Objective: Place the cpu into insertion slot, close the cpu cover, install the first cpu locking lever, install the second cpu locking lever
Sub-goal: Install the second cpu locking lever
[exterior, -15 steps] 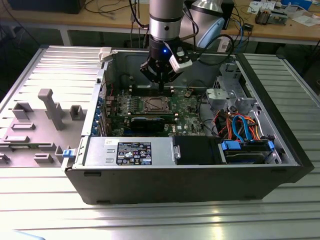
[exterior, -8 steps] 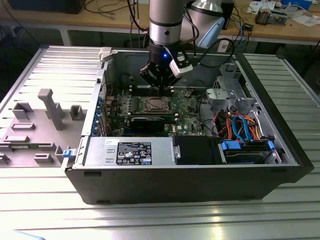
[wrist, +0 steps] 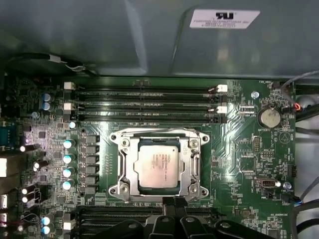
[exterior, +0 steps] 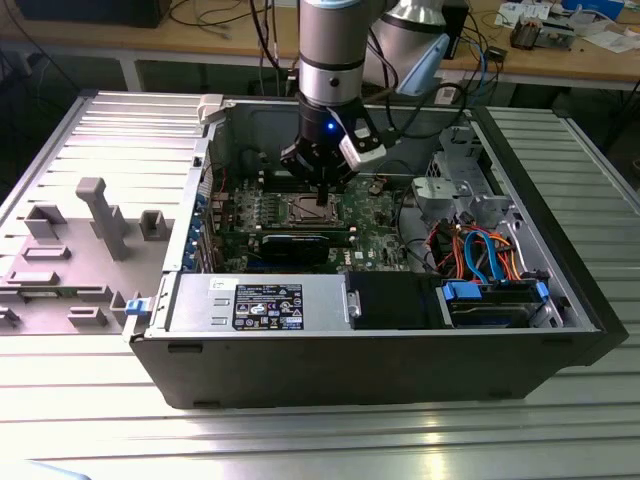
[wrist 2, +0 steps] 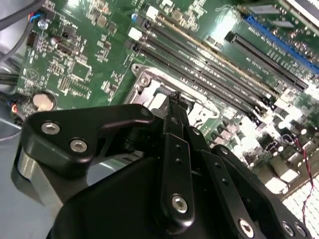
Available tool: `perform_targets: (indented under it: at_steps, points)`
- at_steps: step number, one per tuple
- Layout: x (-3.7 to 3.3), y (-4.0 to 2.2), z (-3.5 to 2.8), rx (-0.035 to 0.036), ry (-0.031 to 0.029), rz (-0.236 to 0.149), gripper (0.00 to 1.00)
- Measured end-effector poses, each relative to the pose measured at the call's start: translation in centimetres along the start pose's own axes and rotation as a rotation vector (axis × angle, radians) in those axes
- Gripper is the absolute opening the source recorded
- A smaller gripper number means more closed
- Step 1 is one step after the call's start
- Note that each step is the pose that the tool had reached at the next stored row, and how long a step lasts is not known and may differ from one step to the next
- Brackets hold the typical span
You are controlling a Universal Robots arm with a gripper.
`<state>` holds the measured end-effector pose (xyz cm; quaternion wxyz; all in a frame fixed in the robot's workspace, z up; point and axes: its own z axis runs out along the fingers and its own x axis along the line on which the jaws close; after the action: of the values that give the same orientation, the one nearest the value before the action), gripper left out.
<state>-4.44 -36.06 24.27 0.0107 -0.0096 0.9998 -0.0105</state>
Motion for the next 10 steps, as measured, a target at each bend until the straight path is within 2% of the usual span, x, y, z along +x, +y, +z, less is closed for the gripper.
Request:
perform_targets:
  at_steps: [2,6,10]
  points:
    - [-0.08,-0.25,0.25,-0.0048,-0.0001,0.000,0.11]
    - [-0.14,-1.07,0.80,-0.0210,-0.0004,0.000,0.11]
    - [-0.14,-1.77,1.24,-0.0417,-0.0008,0.001,0.11]
